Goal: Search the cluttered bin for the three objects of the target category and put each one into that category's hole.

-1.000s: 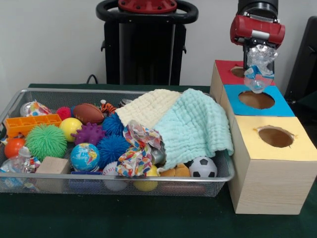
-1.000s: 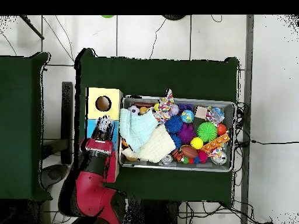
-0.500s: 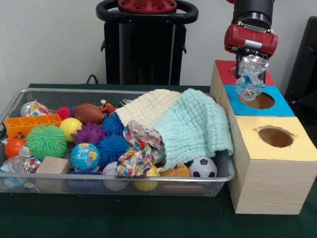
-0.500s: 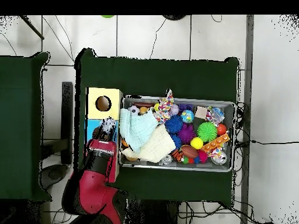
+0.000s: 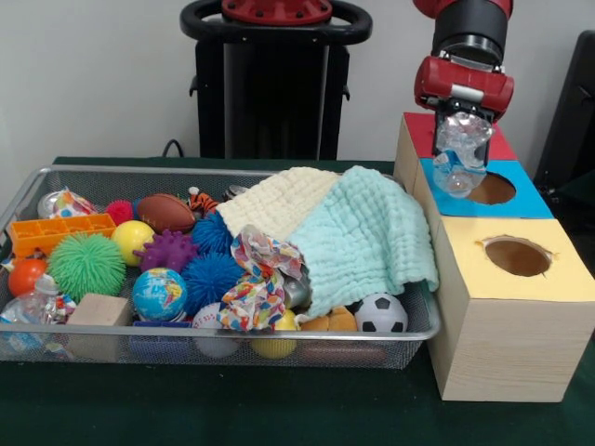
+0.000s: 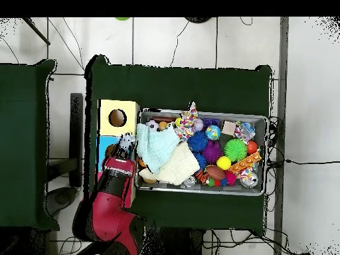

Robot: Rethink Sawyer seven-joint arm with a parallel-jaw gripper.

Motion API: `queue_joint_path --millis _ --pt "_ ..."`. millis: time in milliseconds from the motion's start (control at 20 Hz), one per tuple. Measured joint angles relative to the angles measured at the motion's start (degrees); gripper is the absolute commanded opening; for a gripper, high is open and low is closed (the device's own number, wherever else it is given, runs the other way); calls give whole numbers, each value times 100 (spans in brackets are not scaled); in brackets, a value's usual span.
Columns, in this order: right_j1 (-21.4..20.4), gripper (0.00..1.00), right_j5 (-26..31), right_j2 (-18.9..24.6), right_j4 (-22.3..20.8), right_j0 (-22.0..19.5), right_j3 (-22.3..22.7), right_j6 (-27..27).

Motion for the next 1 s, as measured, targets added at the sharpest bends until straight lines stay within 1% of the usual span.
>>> queue_joint_path --millis 300,600,1000 --pt "91 0 0 1 257 32 1 0" --pt "175 0 -19 -1 323 28 0 1" --pt "213 0 -14 2 583 94 18 1"
